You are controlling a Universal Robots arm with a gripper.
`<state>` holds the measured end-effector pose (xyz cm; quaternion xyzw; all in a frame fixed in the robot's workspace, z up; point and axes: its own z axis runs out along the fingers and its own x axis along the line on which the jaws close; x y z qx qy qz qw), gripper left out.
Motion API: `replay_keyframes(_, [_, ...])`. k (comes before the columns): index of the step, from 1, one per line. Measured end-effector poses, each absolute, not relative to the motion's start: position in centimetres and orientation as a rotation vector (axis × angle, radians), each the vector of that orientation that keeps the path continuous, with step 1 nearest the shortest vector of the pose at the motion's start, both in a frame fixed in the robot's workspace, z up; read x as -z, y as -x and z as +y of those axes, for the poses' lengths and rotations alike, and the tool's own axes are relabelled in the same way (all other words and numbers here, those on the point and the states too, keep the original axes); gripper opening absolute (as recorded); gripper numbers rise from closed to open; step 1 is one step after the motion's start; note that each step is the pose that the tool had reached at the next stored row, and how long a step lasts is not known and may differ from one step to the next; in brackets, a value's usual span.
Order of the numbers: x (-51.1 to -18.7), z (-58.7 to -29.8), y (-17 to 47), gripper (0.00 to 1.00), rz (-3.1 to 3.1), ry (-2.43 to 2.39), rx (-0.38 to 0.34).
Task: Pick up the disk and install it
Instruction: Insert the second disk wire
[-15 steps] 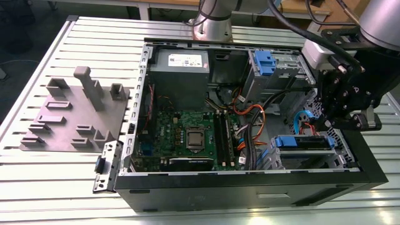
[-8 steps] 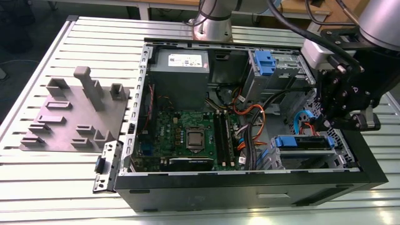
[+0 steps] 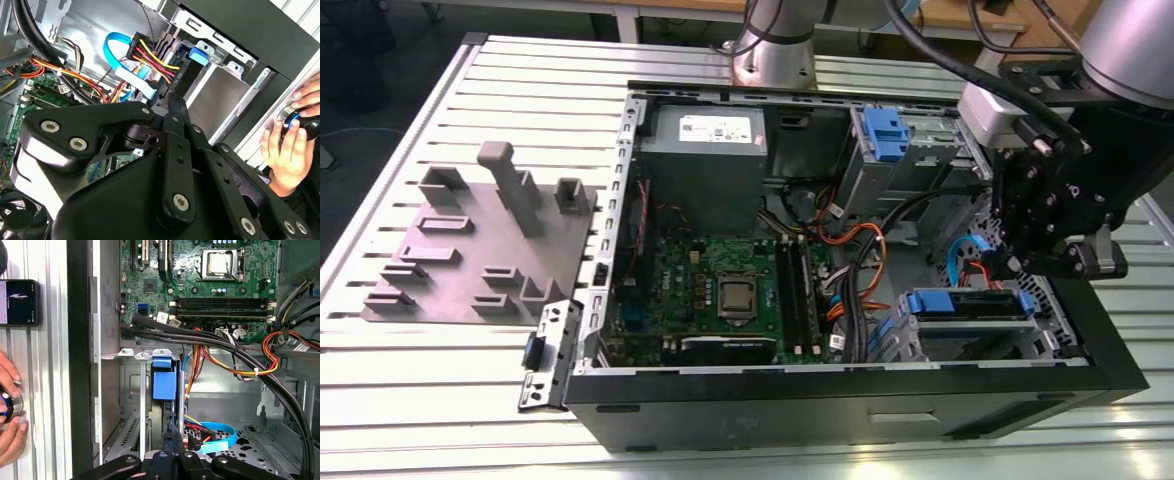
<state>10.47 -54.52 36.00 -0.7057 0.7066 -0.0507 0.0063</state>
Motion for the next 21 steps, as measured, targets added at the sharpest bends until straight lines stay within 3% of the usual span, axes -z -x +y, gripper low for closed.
replay_keyframes(21, [-36.62,-54.47,-10.46,0.11,2.218,2.216,0.145])
